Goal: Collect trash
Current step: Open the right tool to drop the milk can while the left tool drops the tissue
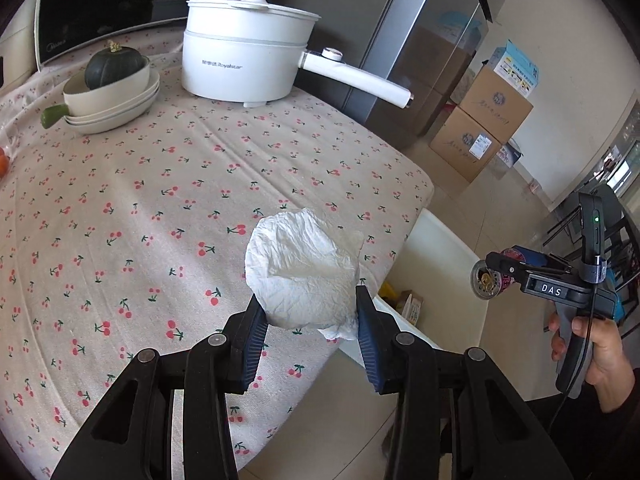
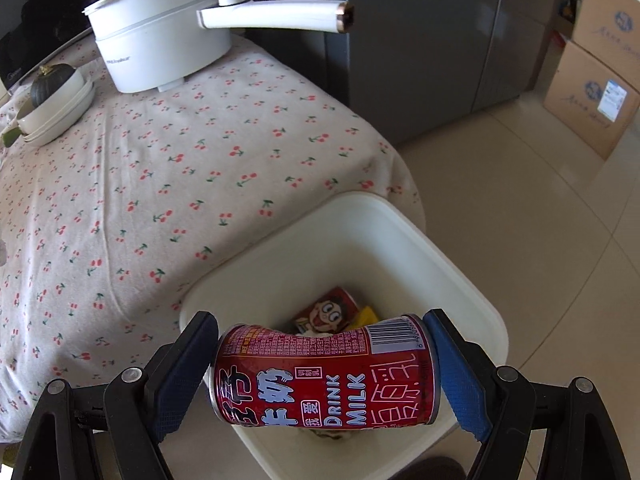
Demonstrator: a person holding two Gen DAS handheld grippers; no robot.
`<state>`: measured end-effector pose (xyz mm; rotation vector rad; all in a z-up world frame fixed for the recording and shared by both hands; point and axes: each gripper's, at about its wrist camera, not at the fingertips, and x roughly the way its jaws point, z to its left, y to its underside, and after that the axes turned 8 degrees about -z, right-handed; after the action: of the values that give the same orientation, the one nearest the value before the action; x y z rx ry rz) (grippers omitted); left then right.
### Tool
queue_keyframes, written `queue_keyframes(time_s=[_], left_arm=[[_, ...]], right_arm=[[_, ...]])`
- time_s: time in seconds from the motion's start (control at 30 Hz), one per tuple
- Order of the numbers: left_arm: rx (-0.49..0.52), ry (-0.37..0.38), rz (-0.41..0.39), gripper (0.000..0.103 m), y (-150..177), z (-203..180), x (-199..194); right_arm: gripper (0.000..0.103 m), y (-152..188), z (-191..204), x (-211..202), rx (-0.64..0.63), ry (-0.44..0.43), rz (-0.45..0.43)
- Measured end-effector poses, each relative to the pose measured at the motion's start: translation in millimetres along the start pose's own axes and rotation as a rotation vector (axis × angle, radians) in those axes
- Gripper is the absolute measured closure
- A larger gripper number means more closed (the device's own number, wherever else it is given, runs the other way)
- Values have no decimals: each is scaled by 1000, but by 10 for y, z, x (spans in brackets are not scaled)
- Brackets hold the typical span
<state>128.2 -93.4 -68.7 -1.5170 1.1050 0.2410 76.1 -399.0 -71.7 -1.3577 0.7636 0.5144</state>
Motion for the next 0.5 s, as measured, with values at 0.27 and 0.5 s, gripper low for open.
queue_keyframes(time_s=[0.27,0.5], left_arm=[[38,34,13,59,-64,-301,240],[94,75,32,59,-108,-628,525]], right_arm=[[16,8,-297,92,35,25,7],[13,-55,-455,20,80,-7,-19]])
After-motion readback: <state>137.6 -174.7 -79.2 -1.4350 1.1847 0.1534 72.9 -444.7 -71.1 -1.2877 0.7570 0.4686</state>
